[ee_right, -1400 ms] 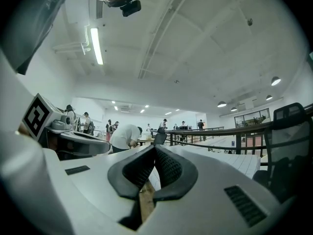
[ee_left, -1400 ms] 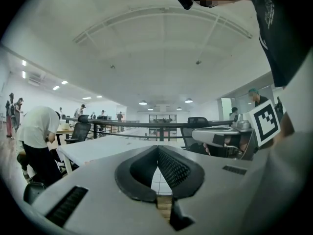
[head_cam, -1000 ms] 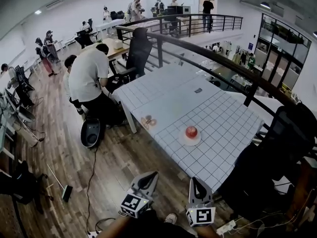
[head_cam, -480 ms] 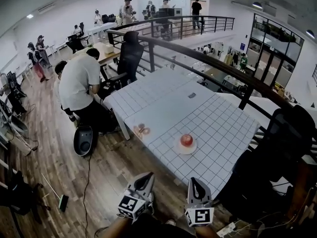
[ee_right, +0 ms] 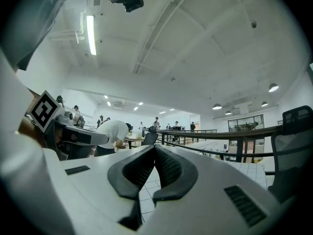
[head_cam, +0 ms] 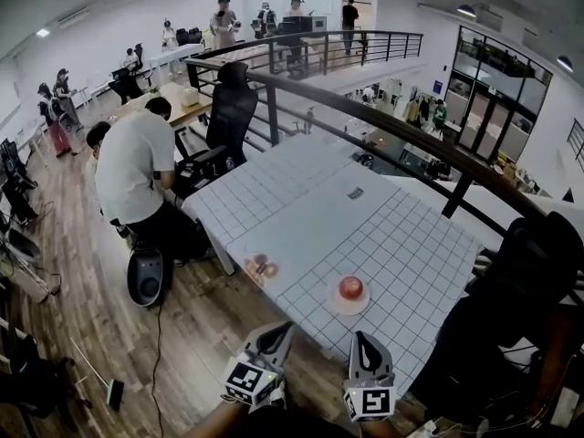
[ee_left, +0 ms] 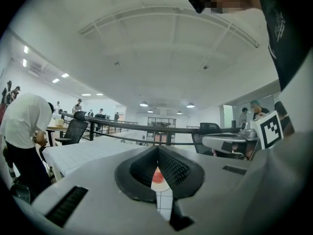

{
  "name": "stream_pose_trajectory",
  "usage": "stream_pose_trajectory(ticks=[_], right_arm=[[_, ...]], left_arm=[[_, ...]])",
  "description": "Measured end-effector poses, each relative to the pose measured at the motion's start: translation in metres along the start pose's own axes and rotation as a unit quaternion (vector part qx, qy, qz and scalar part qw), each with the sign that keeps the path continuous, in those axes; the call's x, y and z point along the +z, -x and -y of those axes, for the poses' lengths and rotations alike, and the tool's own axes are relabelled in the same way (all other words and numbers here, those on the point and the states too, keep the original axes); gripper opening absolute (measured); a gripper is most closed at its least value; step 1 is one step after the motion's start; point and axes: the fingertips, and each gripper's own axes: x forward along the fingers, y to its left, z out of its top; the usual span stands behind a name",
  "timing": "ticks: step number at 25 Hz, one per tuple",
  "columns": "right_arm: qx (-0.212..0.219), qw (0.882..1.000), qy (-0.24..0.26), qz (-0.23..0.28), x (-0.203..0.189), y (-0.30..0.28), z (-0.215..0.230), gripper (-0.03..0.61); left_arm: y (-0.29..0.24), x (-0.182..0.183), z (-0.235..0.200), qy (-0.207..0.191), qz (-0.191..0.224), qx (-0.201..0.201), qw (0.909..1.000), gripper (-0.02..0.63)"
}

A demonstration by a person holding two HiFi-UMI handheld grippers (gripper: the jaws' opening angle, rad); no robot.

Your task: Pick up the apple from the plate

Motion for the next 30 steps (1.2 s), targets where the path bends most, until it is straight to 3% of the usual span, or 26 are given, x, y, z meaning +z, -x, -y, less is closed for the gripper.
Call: stream_pose_trajectory(ticks=[10,15,20,30], right_arm=[[-0.015,1.000,-0.017,0.000,-0.019,-0.070,-0.029,0.023],[-0.031,0.999,-0.003,-0.017,-0.032,-0.095,-0.040,0.023],[-0.041,0.999,0.001,-0.035,-0.039,-0.106,-0.039,0.023],[-0.063,0.998,0.004,-0.030,-0.039,-0.128,0.006,0.023]], left_arm=[[-0.038,-0.011,-0.046,-0.009,-0.004,-0.076,0.9971,0.021],[-0.048,-0.011,-0.061,-0.035,-0.007,-0.115,0.9928,0.021],[-0.060,-0.015,-0.076,-0.023,-0.013,-0.123,0.9921,0.021],[-0.111,-0.017,-0.066,-0.018,-0.019,-0.144,0.9893,0.021]])
